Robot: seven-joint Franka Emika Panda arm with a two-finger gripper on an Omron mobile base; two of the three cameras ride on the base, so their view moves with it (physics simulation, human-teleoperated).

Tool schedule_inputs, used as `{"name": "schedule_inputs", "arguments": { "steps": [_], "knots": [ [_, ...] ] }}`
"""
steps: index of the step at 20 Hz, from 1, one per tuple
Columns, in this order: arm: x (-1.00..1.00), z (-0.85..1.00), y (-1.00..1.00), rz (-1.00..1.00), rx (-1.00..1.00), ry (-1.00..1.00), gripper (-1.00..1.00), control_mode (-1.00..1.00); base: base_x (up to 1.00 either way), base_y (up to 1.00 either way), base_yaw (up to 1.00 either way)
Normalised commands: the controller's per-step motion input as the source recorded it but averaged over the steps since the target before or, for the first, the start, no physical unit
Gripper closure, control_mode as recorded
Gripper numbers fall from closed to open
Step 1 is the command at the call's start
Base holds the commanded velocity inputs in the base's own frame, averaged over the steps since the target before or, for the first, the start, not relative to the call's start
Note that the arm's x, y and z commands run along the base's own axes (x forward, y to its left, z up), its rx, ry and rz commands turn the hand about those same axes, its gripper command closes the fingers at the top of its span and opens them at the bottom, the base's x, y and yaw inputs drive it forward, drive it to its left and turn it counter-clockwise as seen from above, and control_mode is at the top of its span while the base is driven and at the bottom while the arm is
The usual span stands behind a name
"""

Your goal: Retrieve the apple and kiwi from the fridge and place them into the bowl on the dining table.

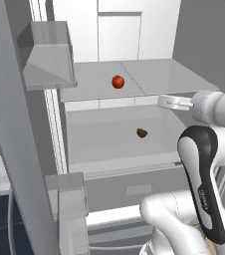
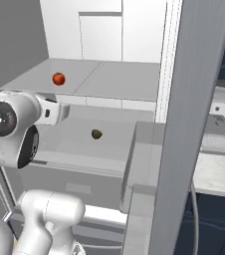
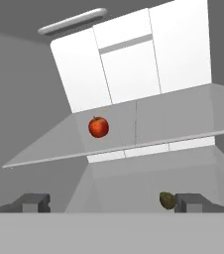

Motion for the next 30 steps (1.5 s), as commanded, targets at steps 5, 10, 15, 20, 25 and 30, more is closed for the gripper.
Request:
{"name": "schedule_inputs", "arguments": {
  "steps": [5, 10, 15, 20, 25, 30],
  "knots": [
    [0.18, 0.21, 0.2, 0.0, -0.05, 0.06, -1.0, -1.0, 0.31, 0.17, 0.0],
    [0.2, 0.43, 0.35, 0.0, -0.12, 0.14, -1.0, -1.0, 0.0, 0.0, 0.0],
    [0.24, 0.36, 0.06, 0.0, -0.13, 0.24, -1.0, -1.0, 0.0, 0.0, 0.0],
    [0.42, -0.01, 0.08, 0.0, -0.13, 0.08, -1.0, -1.0, 0.0, 0.0, 0.0],
    [0.53, -0.31, 0.27, 0.04, -0.07, 0.03, -1.0, -1.0, 0.0, 0.0, 0.0],
    [0.43, -0.29, 0.17, 0.01, -0.04, 0.0, -1.0, -1.0, 0.0, 0.0, 0.0]
  ]
}}
